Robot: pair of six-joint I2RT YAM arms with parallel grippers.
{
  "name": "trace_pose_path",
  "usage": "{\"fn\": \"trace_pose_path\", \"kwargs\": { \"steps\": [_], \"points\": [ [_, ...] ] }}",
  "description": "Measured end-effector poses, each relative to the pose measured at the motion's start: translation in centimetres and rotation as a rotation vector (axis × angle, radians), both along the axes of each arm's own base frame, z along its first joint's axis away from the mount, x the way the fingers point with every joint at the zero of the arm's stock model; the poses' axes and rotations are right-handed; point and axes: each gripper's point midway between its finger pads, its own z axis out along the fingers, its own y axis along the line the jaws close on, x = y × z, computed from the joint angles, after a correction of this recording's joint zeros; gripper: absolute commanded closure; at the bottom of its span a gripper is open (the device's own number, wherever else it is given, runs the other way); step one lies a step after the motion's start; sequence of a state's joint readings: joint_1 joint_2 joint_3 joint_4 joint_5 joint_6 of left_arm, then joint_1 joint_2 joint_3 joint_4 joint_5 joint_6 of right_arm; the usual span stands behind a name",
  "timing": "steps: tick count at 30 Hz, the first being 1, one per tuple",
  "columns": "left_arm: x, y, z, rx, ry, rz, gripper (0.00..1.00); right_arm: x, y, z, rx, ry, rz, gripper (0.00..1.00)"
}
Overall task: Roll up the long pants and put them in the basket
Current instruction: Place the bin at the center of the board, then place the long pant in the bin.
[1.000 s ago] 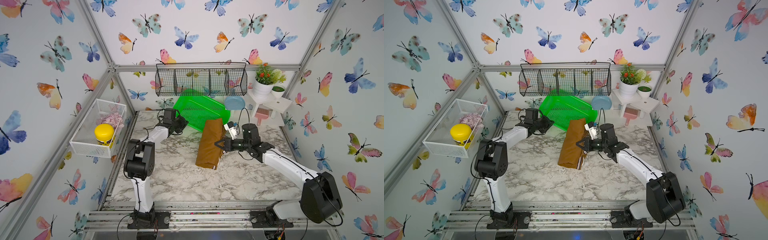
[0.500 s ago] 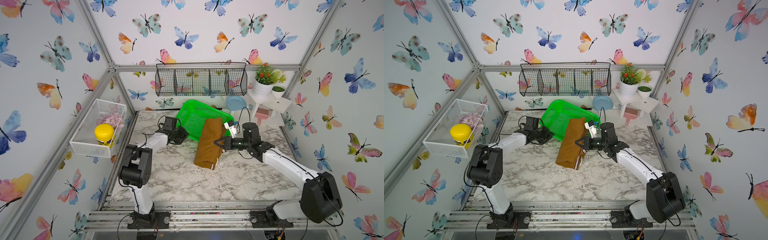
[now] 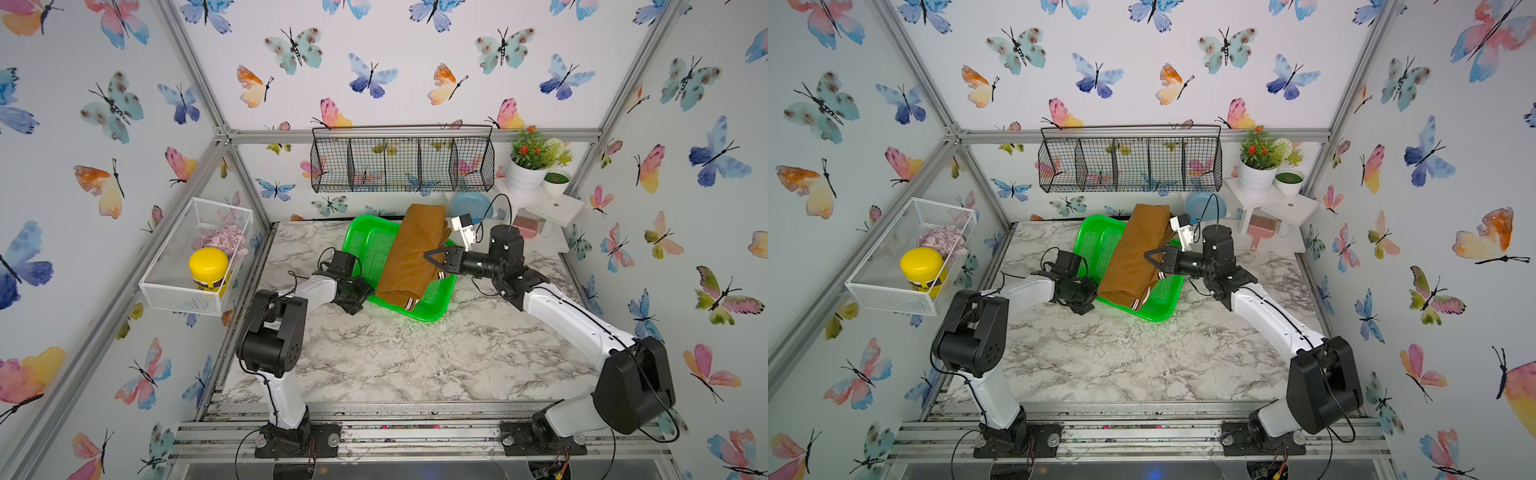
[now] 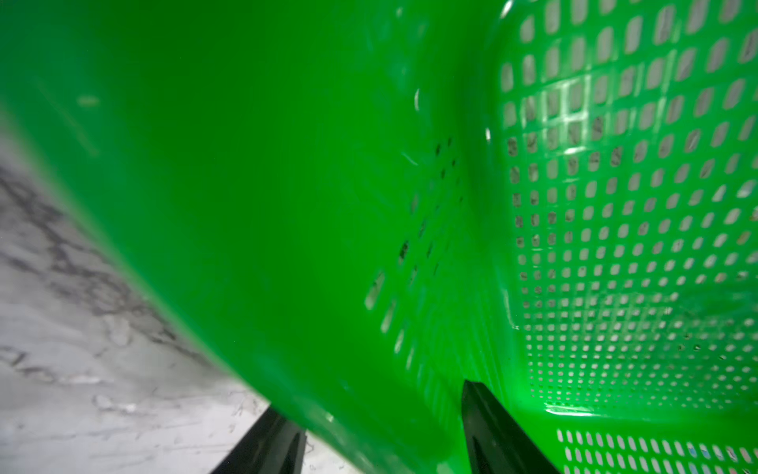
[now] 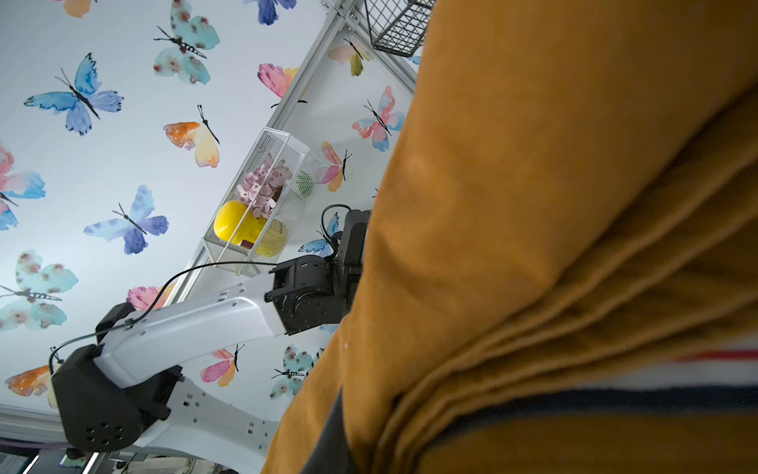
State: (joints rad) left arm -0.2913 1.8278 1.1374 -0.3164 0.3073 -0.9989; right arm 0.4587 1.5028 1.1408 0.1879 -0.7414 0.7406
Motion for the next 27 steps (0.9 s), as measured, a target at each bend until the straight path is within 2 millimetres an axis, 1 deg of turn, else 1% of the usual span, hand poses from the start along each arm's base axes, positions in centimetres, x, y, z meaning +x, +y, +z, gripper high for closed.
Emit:
{"fn": "trace_pose_path", "kwargs": {
  "steps": [1, 3, 4, 6, 8, 9, 11, 12, 13, 15, 18, 21, 23, 25, 27],
  "points": [
    [0.1, -0.1, 0.3, 0.000, -0.005, -0.004, 0.22, 0.4, 0.1, -0.7, -0.003, 0.019, -0.004, 0.97],
    [0.4, -0.3, 1.2, -0.002, -0.015, -0.012, 0.22, 1.0, 0.3, -2.1, -0.014, 0.056, -0.013, 0.96],
    [0.7, -0.5, 1.8, -0.007, -0.029, -0.013, 0.00, 1.3, 0.4, -2.8, -0.020, 0.073, -0.019, 0.96],
    [1.2, -0.9, 3.0, -0.010, -0.058, -0.026, 0.02, 1.8, 0.2, -3.5, -0.029, 0.091, -0.036, 0.96],
    [1.5, -1.4, 4.7, -0.018, -0.095, -0.036, 0.02, 2.1, 0.1, -3.7, -0.031, 0.096, -0.050, 0.97],
    [1.6, -1.6, 5.4, -0.020, -0.112, -0.042, 0.02, 2.2, 0.0, -3.6, -0.029, 0.091, -0.055, 0.96],
    [1.9, -2.3, 7.4, -0.029, -0.163, -0.059, 0.02, 2.6, -0.2, -3.2, -0.021, 0.078, -0.066, 0.97],
    [2.0, -2.5, 8.1, -0.032, -0.180, -0.063, 0.02, 2.7, -0.2, -3.1, -0.017, 0.075, -0.072, 0.97],
    [2.1, -2.7, 9.2, -0.037, -0.208, -0.067, 0.02, 2.9, -0.4, -3.0, -0.011, 0.073, -0.078, 0.97],
    [2.1, -2.9, 10.8, -0.044, -0.249, -0.068, 0.01, 3.2, -0.6, -2.7, -0.001, 0.069, -0.092, 0.97],
    [1.9, -2.7, 12.9, -0.042, -0.301, -0.057, 0.02, 3.7, -0.8, -2.5, 0.012, 0.062, -0.121, 0.97],
    [1.6, -1.9, 15.0, -0.030, -0.360, -0.032, 0.02, 4.5, -0.8, -2.7, 0.030, 0.064, -0.139, 0.97],
    [1.4, -1.4, 16.3, -0.022, -0.394, -0.016, 0.02, 5.2, -0.6, -3.4, 0.042, 0.076, -0.145, 0.97],
    [1.3, -1.1, 17.4, -0.018, -0.425, -0.003, 0.02, 6.1, -0.2, -4.8, 0.053, 0.103, -0.153, 0.97],
    [1.2, -0.8, 18.1, -0.016, -0.442, 0.004, 0.01, 6.9, 0.0, -6.3, 0.060, 0.142, -0.167, 0.97]
  ]
}}
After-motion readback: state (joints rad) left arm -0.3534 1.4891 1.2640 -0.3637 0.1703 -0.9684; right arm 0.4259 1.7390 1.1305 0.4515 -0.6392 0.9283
